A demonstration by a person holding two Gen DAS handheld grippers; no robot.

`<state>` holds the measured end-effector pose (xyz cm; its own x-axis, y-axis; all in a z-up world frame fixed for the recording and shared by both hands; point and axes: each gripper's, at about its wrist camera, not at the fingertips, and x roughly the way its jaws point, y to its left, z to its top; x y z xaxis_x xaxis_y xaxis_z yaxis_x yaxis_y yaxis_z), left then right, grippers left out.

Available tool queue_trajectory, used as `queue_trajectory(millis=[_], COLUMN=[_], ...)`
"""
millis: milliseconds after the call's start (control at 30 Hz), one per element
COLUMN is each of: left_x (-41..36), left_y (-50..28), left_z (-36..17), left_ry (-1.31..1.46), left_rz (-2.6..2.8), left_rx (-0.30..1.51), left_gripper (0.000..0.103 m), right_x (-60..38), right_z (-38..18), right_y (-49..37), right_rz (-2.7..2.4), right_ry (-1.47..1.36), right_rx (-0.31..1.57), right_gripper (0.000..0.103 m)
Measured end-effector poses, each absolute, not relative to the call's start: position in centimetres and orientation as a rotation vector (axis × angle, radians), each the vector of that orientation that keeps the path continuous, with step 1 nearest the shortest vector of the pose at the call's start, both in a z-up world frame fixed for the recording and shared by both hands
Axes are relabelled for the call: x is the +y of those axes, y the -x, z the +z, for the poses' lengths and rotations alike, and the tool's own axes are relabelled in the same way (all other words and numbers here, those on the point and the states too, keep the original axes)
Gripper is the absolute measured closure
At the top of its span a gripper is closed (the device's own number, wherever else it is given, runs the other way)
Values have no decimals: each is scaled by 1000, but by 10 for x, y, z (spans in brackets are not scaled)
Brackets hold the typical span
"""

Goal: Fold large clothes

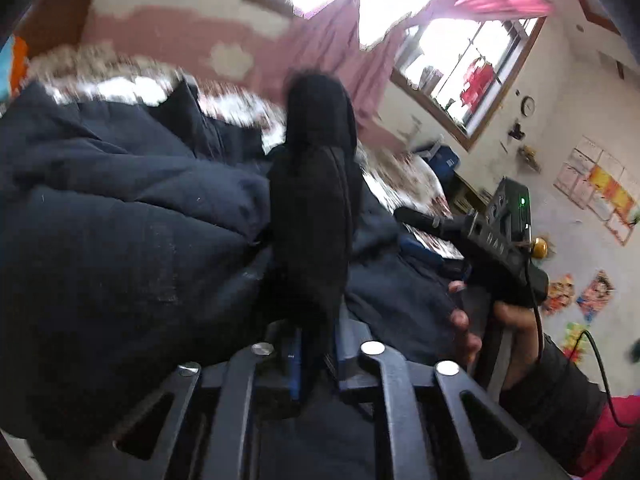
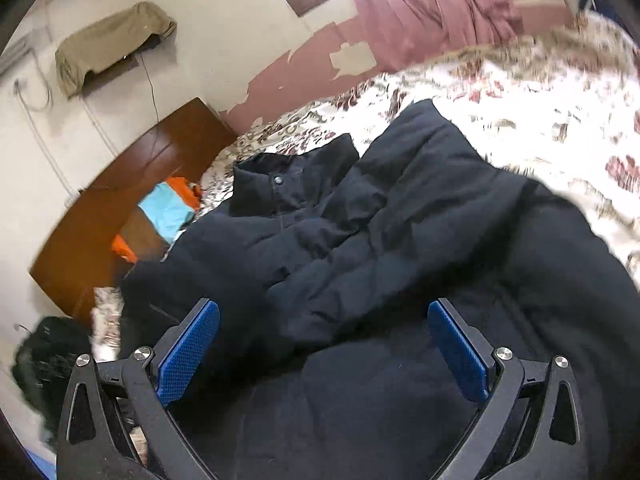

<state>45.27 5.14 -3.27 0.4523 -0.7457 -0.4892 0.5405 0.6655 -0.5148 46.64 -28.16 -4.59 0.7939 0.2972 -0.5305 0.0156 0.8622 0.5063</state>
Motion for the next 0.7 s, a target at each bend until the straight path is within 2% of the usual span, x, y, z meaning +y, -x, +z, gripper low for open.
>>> queue_trajectory(millis=[33, 67, 133, 167, 200, 400, 567, 633, 700], left_x=[54, 56, 64, 67, 76, 87, 116, 128, 144], left_y=[-454, -454, -452, -451, -448, -441, -436, -438, -441], left_z=[-36, -38, -42, -40, -38, -22, -7, -8, -11], left_ry=[319, 336, 369, 394, 441, 526, 527, 553, 610], left_rz=[-825, -835, -843, -840, -852, -835, -505, -360, -244], left_rx=[768, 775, 770, 754, 712, 568, 432, 425, 422], left_gripper=[79, 69, 37, 14, 10, 9, 4, 4, 4], right_x=[-282, -283, -284, -284, -282, -251, -223, -218, -218], right_z=[-51, -54, -62, -66, -69, -75, -77, -75, -70], right_y=[-466, -466, -466, -466, -467, -470, -469, -467, -462], right_rz=[177, 190, 232, 247, 253, 213, 149, 144, 145], right_ry=[-546, -566, -624, -645, -652, -442, -277, -260, -260], right_rx=[653, 663, 693, 710, 727, 856, 884, 881, 872], right_gripper=[1, 1, 1, 1, 1, 1, 3, 20, 62])
